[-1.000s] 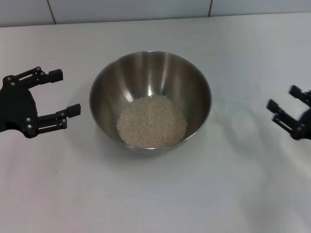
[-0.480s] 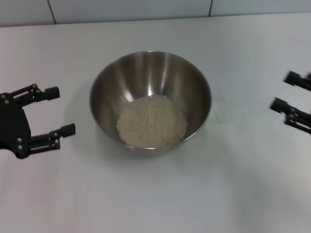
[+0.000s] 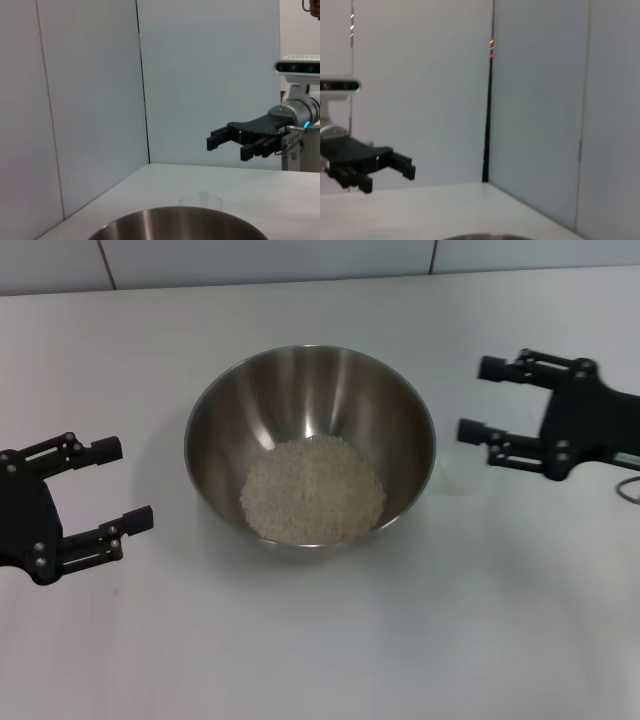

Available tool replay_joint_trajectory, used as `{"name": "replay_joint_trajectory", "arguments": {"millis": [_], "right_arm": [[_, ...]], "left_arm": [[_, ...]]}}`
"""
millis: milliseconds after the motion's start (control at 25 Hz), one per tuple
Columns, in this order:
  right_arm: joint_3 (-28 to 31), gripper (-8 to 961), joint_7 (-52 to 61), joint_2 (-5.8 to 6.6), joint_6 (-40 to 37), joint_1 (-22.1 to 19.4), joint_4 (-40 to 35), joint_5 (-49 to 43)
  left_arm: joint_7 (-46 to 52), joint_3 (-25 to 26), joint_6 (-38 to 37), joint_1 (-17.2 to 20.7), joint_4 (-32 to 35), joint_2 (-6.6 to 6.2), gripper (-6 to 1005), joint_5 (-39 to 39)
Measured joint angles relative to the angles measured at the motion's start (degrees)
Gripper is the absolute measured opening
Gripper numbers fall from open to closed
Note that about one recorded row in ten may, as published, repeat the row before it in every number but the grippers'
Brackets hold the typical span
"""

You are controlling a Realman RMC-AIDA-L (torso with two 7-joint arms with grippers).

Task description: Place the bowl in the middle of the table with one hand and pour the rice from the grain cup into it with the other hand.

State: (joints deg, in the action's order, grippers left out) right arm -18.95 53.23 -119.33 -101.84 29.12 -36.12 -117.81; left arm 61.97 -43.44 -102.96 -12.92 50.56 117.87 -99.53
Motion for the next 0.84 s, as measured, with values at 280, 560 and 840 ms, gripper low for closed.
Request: {"name": "replay_joint_trajectory", "arguments": {"millis": [280,560,840], "right_arm": [[-7.91,709,-0.17,-0.23,4.17,1.26,2.0,0.31],[-10.15,709,-3.14,-0.33,3.76,0.59,3.39,3.22],[-12.18,709,-3.16,-0.38,4.08,0.21,3.36,4.48]], "left_arm": [[0.19,-0.26,-0.11,0.51,0.07,0.06,702,-0.06],[0.83,0.02,-0.22,0.53,0.12,0.08,706,-0.15],[3.89,0.11,0.19,0.19,0.75,0.06,717,-0.21]]}}
